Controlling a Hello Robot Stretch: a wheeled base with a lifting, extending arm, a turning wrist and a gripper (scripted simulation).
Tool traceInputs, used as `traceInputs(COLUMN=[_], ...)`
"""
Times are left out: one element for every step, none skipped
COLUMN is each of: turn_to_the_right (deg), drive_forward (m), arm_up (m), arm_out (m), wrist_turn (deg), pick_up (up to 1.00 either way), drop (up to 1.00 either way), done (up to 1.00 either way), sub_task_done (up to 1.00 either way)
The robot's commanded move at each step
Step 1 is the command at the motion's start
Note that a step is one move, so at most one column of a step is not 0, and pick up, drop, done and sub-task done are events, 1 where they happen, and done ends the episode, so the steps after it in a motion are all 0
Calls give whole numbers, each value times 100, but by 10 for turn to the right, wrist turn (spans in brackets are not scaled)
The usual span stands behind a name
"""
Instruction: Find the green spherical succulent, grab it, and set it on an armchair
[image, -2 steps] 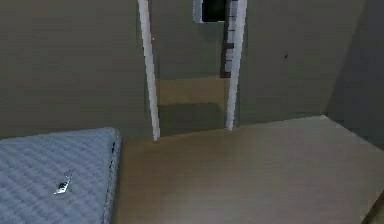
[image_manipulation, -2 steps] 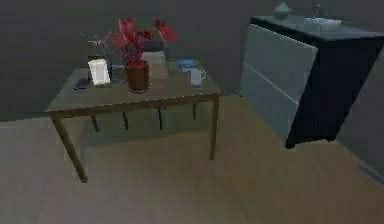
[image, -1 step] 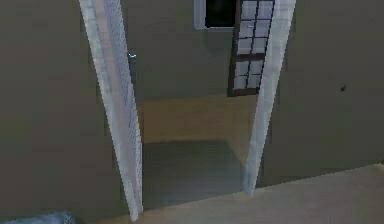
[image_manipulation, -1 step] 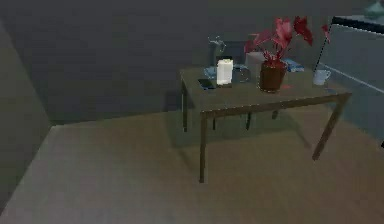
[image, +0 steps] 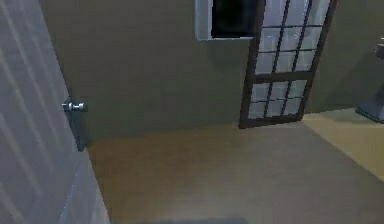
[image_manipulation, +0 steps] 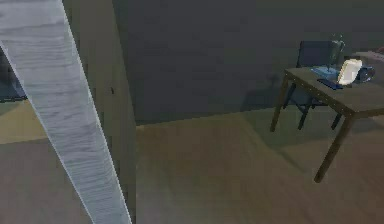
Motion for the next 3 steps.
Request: traceInputs(turn_to_the_right=[-90,0,120], drive_forward=[0,35,0], arm_up=[0,0,0], arm_out=[0,0,0], wrist_turn=[0,0,0], pick_up=[0,0,0], drop=[0,0,0], done=[0,0,0], sub_task_done=[0,0,0])
